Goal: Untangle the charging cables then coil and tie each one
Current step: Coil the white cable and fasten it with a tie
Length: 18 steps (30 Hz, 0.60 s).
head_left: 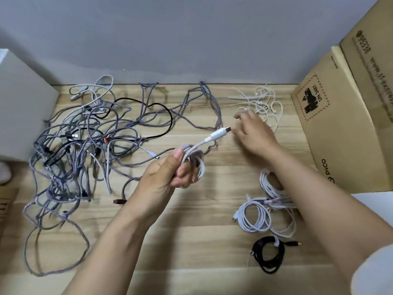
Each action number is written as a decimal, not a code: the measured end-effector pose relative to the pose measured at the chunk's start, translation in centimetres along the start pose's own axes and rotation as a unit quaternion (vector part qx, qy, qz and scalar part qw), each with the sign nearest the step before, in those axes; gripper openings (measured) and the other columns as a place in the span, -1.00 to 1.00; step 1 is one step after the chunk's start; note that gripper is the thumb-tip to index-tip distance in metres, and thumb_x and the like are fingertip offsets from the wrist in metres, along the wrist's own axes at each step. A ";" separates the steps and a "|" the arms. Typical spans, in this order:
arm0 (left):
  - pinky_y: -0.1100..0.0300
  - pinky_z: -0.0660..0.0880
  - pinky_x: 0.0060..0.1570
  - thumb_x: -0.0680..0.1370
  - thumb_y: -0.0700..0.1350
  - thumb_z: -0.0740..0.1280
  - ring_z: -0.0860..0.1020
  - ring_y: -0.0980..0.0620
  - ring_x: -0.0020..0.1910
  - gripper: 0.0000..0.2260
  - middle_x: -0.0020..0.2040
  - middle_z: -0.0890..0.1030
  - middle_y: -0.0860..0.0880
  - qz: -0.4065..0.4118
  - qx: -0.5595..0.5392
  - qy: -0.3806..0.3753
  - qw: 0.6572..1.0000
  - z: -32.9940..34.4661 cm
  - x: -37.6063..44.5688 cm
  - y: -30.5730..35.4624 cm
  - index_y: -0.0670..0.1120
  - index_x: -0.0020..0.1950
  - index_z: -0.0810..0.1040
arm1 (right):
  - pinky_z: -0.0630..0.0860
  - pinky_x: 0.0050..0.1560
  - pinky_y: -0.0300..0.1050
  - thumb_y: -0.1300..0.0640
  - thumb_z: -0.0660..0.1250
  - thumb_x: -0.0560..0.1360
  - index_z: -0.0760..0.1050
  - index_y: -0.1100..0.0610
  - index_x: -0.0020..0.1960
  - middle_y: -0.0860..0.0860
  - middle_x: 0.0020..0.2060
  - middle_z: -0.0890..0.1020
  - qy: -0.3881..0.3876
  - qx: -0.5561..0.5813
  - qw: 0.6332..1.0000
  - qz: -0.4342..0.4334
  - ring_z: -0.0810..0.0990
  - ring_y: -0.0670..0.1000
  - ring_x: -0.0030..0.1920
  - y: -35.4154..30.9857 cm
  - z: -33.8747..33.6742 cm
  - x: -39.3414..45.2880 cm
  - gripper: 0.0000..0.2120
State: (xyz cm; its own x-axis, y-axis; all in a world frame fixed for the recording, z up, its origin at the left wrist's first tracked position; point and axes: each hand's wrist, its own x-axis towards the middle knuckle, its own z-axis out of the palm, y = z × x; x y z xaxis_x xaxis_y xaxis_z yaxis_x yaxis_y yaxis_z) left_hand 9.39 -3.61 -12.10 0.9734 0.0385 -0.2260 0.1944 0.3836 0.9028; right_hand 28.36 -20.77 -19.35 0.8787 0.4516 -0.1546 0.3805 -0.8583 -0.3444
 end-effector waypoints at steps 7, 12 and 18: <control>0.35 0.37 -0.26 0.55 0.08 0.14 0.40 0.04 -0.36 -0.63 -0.56 0.24 0.13 -0.014 -0.020 0.045 0.999 -0.3 1.2 -0.7 0.07 -0.47 0.38 | 0.38 0.18 0.07 0.10 0.25 0.54 0.45 0.21 0.21 0.20 0.23 0.41 0.079 0.011 0.964 0.253 0.43 0.24 0.20 4.0 2.3 2.1 -0.71; 0.24 0.30 -0.22 0.55 0.11 0.17 0.40 0.06 -0.36 -0.63 -0.54 0.26 0.11 -0.016 -0.003 0.053 0.998 -0.2 1.1 -0.7 0.08 -0.45 0.39 | 0.37 0.12 0.00 0.02 0.21 0.58 0.56 0.17 0.05 0.15 0.13 0.47 0.202 0.030 0.955 0.214 0.45 0.19 0.14 3.4 1.6 0.8 -0.74; 0.18 0.19 -0.29 0.49 0.17 0.19 0.21 -0.14 -0.25 -0.69 -0.48 0.28 0.11 0.002 0.040 0.043 0.998 -0.1 -0.7 -0.5 0.08 -0.41 0.38 | 0.34 -0.04 -0.16 0.04 0.16 0.59 0.51 0.14 -0.13 -0.06 -0.21 0.58 0.468 0.249 0.842 0.096 0.50 0.05 -0.10 -1.1 -3.0 -4.7 -0.75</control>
State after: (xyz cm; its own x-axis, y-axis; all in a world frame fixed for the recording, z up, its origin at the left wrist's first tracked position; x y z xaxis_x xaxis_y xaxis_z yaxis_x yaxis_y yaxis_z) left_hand 8.60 -3.71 -12.41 0.9610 0.1197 -0.2492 0.2028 0.3076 0.9297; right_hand 24.68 -22.64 -15.41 0.8411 -0.2748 0.4658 0.2422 -0.5787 -0.7787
